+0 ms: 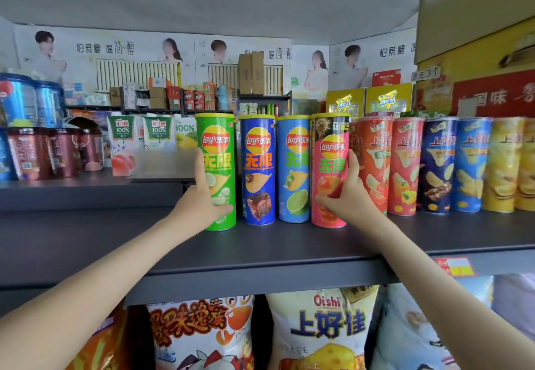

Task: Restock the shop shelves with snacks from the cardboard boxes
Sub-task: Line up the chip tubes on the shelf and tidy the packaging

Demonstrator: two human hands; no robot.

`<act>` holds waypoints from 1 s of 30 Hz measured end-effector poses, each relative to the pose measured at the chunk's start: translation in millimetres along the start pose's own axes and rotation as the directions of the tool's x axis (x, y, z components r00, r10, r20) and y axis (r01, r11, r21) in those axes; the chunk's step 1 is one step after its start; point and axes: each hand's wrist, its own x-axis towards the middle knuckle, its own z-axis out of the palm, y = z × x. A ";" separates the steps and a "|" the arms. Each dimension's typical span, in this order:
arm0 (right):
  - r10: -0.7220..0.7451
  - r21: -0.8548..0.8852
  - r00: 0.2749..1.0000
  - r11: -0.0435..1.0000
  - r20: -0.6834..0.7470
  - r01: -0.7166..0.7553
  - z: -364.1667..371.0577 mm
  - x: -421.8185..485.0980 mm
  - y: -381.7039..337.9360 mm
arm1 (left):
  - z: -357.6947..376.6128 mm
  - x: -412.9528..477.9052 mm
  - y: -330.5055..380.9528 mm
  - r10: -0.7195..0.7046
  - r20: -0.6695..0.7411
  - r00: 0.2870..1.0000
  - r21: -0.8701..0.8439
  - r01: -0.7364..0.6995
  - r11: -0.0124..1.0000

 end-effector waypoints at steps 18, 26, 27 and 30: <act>0.091 -0.110 0.996 0.990 0.012 -0.089 2.2 13.8 8.5 | 2.8 -2.9 1.2 -0.003 -0.021 1.000 0.070 0.005 0.998; 0.103 -0.245 0.993 0.963 -0.050 -0.112 -2.1 -5.7 -7.4 | 2.2 -15.7 8.3 -0.067 0.006 0.998 0.048 0.067 0.997; 0.072 -0.267 0.993 0.959 -0.090 -0.093 -1.8 -11.7 -11.4 | 2.2 -20.3 11.1 -0.087 -0.001 0.996 0.067 0.087 0.994; -0.026 -0.264 0.988 0.964 -0.155 -0.016 3.2 -36.5 -27.6 | -2.1 -43.8 24.4 -0.128 -0.033 0.991 0.094 0.131 0.987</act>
